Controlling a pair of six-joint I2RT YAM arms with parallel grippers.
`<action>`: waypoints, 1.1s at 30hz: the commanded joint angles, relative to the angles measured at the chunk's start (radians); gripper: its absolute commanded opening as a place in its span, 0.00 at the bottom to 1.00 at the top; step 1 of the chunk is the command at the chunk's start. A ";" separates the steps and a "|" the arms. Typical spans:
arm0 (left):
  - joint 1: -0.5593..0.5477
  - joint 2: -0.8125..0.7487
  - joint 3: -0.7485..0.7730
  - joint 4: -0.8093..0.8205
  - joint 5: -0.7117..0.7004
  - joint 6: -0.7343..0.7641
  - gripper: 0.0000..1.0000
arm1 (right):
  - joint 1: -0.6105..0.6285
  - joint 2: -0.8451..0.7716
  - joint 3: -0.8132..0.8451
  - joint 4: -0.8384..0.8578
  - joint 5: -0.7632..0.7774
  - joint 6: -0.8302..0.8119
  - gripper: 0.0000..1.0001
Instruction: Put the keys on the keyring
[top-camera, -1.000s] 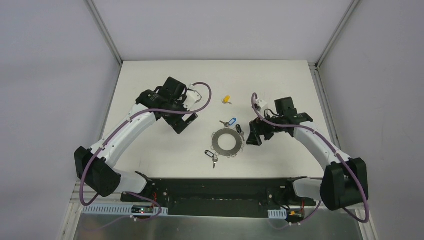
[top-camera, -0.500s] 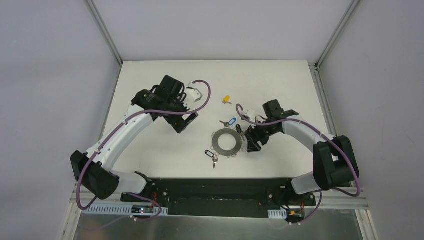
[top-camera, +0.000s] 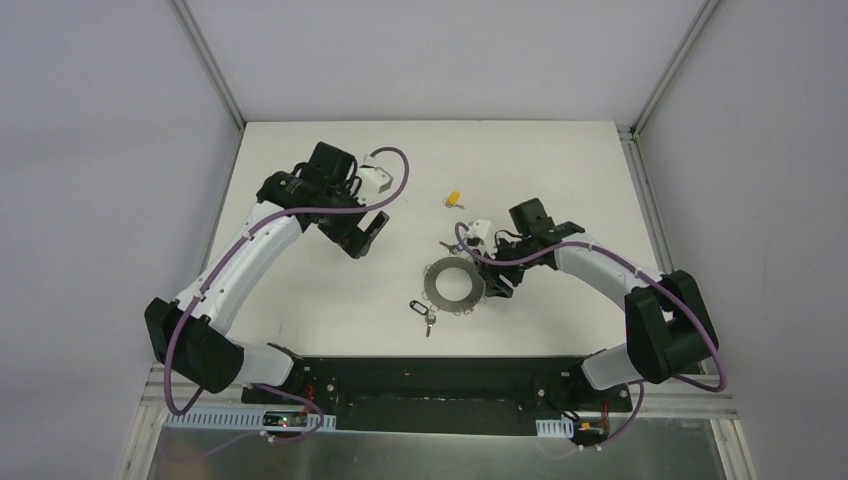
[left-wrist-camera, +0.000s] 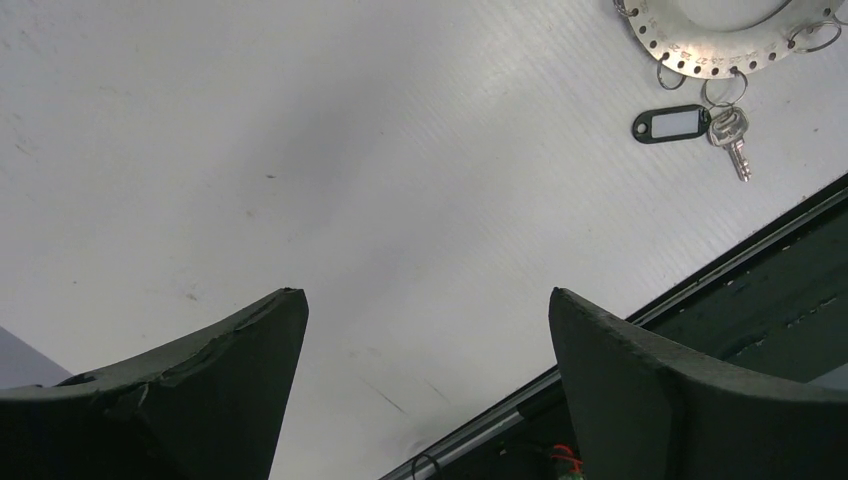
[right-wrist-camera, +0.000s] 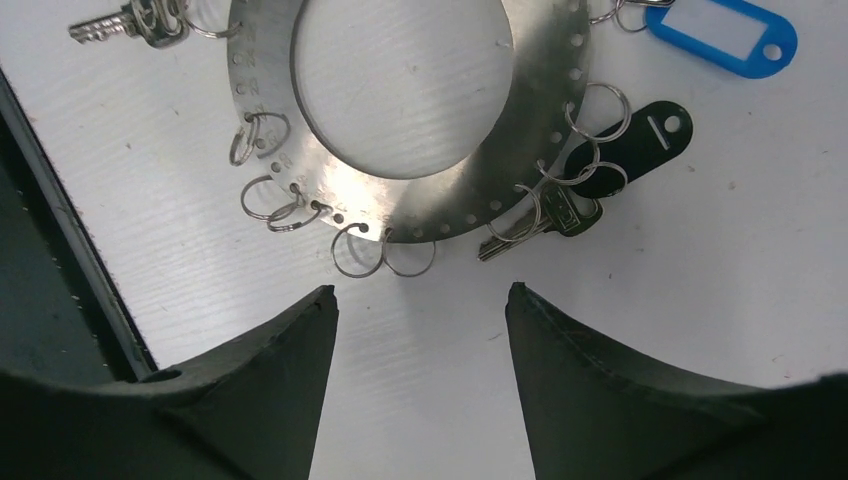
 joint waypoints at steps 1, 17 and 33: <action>0.041 0.011 0.007 -0.012 0.062 -0.037 0.93 | 0.027 -0.017 0.013 0.006 0.074 -0.096 0.65; 0.069 0.034 0.018 -0.012 0.056 -0.034 0.92 | 0.187 -0.056 -0.098 0.148 0.290 -0.257 0.55; 0.070 0.049 0.029 -0.020 0.051 -0.029 0.92 | 0.257 -0.047 -0.121 0.155 0.338 -0.282 0.42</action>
